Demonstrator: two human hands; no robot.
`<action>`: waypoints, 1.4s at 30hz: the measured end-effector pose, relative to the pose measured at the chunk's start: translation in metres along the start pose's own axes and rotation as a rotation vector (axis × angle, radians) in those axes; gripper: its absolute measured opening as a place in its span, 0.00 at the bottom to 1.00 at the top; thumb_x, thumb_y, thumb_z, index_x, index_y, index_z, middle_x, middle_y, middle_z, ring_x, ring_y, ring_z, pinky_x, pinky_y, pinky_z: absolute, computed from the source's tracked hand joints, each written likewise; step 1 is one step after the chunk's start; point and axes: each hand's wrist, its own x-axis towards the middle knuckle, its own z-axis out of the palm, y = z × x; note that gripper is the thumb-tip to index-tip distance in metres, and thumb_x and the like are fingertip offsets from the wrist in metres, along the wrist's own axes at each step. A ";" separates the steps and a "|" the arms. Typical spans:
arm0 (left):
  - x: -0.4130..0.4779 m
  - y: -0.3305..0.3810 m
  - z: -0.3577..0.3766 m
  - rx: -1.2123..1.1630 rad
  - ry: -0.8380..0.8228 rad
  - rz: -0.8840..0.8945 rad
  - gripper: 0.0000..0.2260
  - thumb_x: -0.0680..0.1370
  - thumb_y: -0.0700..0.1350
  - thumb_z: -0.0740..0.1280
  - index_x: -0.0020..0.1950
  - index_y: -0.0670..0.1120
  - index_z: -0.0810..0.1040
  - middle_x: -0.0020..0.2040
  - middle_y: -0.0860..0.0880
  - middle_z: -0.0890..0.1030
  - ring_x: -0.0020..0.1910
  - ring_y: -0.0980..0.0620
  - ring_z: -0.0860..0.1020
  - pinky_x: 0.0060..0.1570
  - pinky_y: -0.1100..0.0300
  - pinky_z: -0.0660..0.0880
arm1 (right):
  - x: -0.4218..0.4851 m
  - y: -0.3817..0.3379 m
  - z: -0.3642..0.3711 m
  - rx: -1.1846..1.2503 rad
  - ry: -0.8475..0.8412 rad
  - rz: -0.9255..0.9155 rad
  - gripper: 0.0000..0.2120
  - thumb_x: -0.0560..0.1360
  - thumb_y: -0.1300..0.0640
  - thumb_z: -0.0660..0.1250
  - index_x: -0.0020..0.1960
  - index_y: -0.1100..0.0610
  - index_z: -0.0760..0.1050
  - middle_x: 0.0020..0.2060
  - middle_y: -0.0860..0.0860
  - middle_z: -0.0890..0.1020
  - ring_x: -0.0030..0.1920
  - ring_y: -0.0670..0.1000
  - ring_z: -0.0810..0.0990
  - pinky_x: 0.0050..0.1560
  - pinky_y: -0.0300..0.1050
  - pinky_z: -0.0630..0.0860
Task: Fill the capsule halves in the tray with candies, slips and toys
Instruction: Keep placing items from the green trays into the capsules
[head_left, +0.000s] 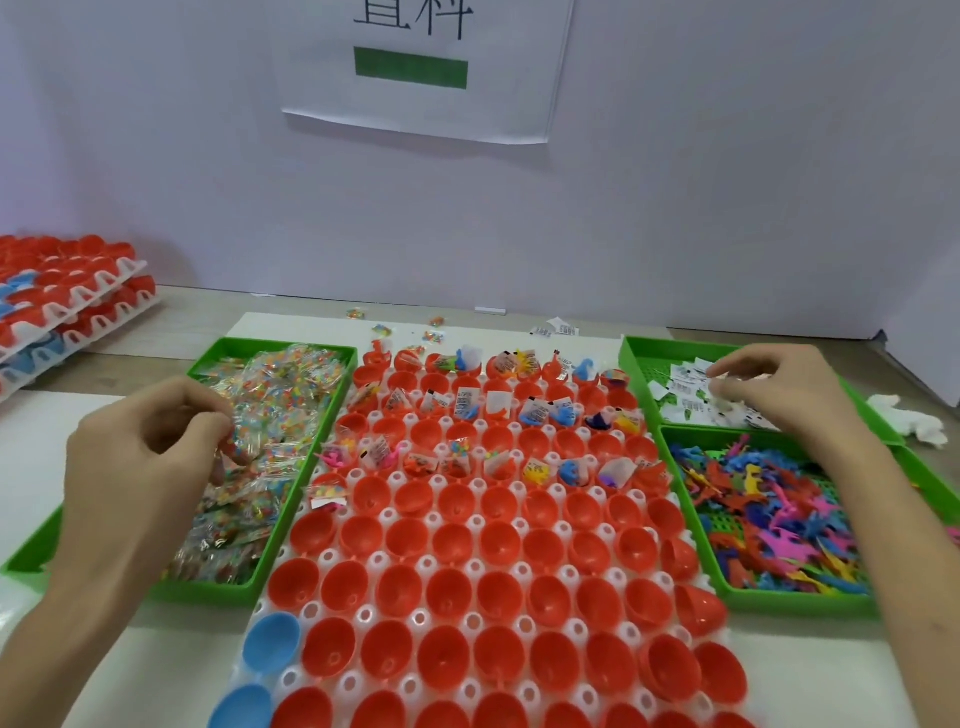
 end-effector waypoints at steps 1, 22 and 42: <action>-0.001 0.000 0.002 -0.007 -0.003 -0.001 0.09 0.70 0.54 0.62 0.41 0.52 0.80 0.32 0.51 0.81 0.30 0.47 0.81 0.28 0.57 0.76 | 0.000 -0.001 0.000 0.036 0.002 -0.002 0.06 0.72 0.61 0.76 0.46 0.52 0.84 0.41 0.51 0.84 0.40 0.48 0.80 0.39 0.42 0.71; -0.014 0.037 0.009 -0.350 -0.136 -0.153 0.27 0.60 0.71 0.77 0.46 0.51 0.86 0.35 0.46 0.85 0.34 0.51 0.84 0.38 0.64 0.81 | -0.003 -0.028 0.000 0.425 0.078 -0.161 0.04 0.73 0.61 0.75 0.47 0.59 0.84 0.37 0.54 0.87 0.36 0.50 0.85 0.41 0.38 0.82; -0.046 0.083 0.029 -0.521 -0.422 -0.199 0.10 0.66 0.45 0.80 0.46 0.48 0.87 0.44 0.44 0.86 0.43 0.47 0.86 0.41 0.64 0.81 | -0.143 -0.169 0.084 0.523 -0.530 -0.572 0.02 0.72 0.56 0.78 0.42 0.51 0.85 0.36 0.48 0.86 0.37 0.48 0.85 0.39 0.44 0.81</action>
